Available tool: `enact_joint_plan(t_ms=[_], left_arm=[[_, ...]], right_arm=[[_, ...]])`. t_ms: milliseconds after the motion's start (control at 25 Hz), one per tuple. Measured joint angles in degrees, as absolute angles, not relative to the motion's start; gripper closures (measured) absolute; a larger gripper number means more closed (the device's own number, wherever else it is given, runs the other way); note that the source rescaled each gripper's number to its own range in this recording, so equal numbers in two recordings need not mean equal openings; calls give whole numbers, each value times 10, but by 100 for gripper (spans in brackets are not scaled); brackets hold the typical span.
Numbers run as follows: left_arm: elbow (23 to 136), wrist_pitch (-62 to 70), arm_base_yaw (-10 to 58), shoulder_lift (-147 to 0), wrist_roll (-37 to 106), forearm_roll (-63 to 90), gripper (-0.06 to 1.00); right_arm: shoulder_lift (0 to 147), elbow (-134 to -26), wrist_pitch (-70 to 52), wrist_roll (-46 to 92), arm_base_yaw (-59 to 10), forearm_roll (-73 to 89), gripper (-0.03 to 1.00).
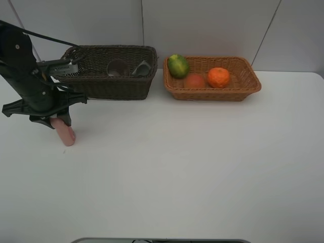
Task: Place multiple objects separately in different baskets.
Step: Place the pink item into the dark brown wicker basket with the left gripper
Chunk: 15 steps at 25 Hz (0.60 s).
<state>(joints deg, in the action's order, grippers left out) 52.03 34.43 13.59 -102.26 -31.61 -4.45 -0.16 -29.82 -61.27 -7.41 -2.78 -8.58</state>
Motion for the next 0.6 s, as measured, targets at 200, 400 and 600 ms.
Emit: enact_joint_plan(t_ms=[200, 400, 600], left_arm=[[520, 344, 136, -1023, -317, -43, 93], [525, 350, 136, -1016, -317, -42, 93], [567, 381, 136, -963, -317, -74, 93]], right_arm=[[-2, -298, -613, -74, -28, -86, 6], [-2, -298, -613, -74, -28, -86, 6], [-2, -298, -613, -74, -28, -86, 6]])
